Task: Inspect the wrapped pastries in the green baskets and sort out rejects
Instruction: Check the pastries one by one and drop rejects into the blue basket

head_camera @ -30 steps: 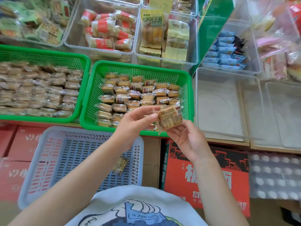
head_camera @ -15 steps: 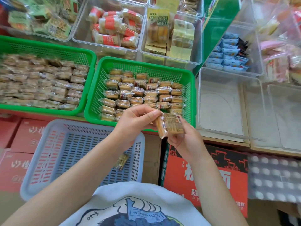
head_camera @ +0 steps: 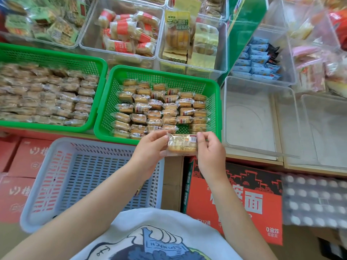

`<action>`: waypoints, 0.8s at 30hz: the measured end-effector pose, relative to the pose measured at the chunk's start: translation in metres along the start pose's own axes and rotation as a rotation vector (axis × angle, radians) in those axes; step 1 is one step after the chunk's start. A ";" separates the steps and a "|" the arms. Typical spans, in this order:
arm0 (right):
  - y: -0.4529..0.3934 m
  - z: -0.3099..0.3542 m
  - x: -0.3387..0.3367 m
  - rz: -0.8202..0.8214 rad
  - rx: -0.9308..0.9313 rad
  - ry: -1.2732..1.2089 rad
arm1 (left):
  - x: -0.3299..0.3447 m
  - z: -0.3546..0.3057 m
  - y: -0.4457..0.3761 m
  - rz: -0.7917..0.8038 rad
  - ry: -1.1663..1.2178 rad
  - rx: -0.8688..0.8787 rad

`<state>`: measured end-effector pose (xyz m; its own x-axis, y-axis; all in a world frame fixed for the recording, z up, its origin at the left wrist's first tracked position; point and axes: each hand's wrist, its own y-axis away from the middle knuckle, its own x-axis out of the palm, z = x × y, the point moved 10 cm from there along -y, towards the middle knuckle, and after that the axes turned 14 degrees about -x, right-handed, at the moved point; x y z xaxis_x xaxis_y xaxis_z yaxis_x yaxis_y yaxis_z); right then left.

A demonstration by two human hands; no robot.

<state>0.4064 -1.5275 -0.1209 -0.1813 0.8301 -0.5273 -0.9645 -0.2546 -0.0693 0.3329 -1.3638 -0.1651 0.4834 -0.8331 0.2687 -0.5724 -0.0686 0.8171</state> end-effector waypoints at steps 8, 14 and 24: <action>0.008 -0.010 -0.015 -0.160 0.092 -0.086 | 0.000 0.020 -0.006 0.009 -0.069 -0.131; -0.002 -0.022 -0.026 -0.223 0.191 -0.195 | 0.015 0.021 -0.006 0.162 0.048 -0.201; -0.003 -0.025 -0.016 -0.255 0.356 -0.535 | 0.012 -0.004 -0.006 0.058 -0.209 -0.031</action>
<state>0.4172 -1.5524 -0.1338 0.0782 0.9963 -0.0350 -0.9774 0.0836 0.1943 0.3450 -1.3707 -0.1651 0.3003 -0.9312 0.2066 -0.5728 -0.0029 0.8197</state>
